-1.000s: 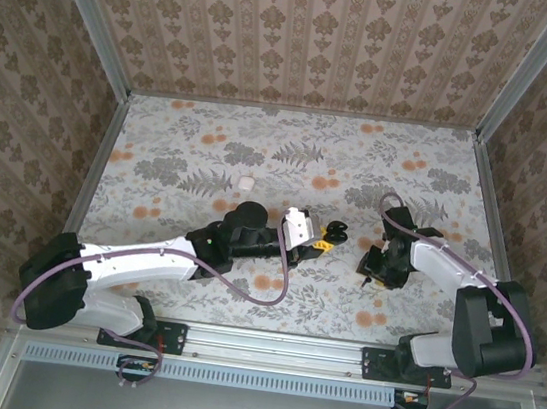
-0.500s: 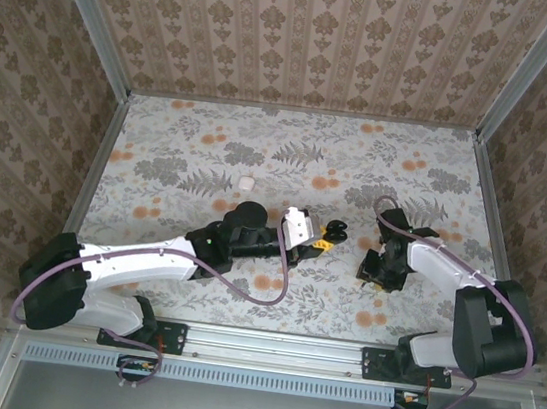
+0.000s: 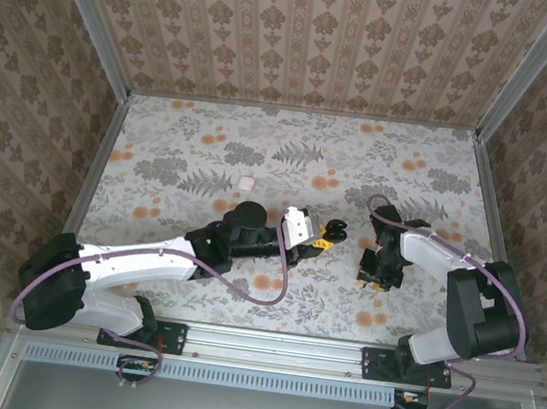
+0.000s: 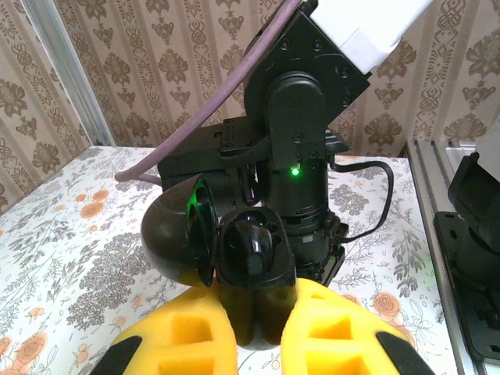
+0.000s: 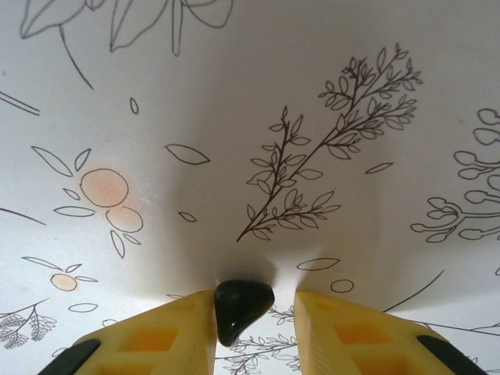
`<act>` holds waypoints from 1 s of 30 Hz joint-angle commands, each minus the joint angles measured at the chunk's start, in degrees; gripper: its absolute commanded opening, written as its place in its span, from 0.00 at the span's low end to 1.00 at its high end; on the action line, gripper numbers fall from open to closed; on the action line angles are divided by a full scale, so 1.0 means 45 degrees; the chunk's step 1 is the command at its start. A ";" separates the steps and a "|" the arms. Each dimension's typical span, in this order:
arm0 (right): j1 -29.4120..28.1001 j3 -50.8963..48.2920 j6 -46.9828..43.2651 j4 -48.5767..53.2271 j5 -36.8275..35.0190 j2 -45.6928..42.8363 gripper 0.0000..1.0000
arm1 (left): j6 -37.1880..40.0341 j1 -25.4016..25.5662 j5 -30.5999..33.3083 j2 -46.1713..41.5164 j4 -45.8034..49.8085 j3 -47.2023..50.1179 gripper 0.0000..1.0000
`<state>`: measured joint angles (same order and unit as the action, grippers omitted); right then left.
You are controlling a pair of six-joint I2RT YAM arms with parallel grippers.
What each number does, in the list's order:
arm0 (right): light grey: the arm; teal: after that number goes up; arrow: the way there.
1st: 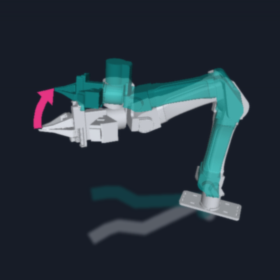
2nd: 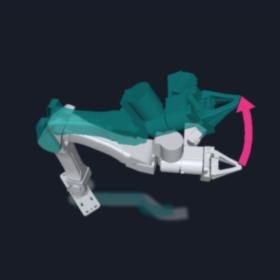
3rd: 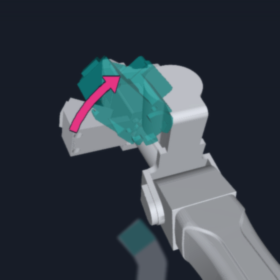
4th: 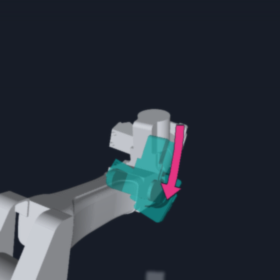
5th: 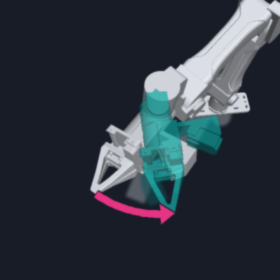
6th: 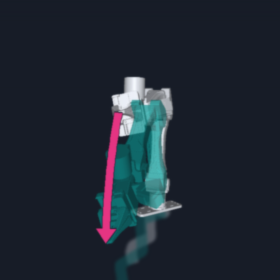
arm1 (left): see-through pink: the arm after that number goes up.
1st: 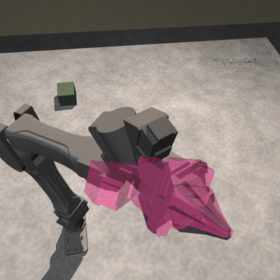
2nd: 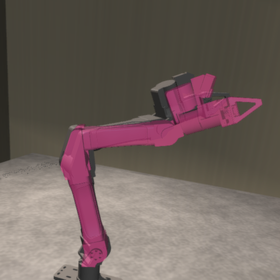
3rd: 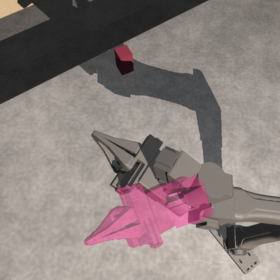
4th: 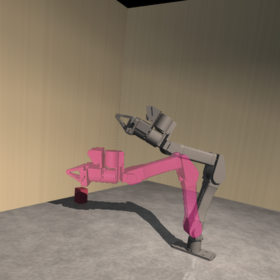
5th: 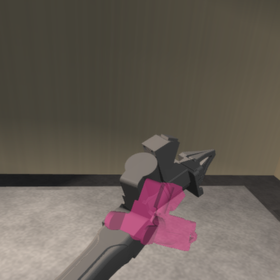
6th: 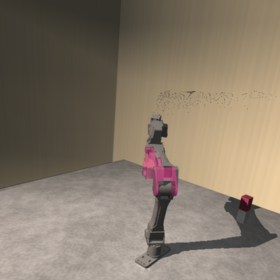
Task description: Insert wireless bluetooth earbuds into charging case
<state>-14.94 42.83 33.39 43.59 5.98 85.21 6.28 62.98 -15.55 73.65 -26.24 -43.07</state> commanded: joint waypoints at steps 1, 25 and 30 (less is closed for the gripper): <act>-0.0263 0.0314 0.0005 -0.0685 -0.0017 0.0555 0.32 | 0.0322 0.0035 0.0110 -0.0243 -0.0309 -0.0088 0.00; -0.0576 0.1131 -0.0375 -0.0036 -0.0479 0.1220 0.30 | 0.0364 0.0013 0.0155 -0.0321 -0.0075 -0.0113 0.00; -0.0648 0.1020 -0.0522 0.0204 -0.0372 0.1143 0.30 | 0.0386 -0.0011 0.0194 -0.0311 -0.0041 -0.0110 0.00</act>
<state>-17.19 47.48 32.27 43.11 4.47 89.65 6.74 62.96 -15.11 73.65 -26.15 -43.07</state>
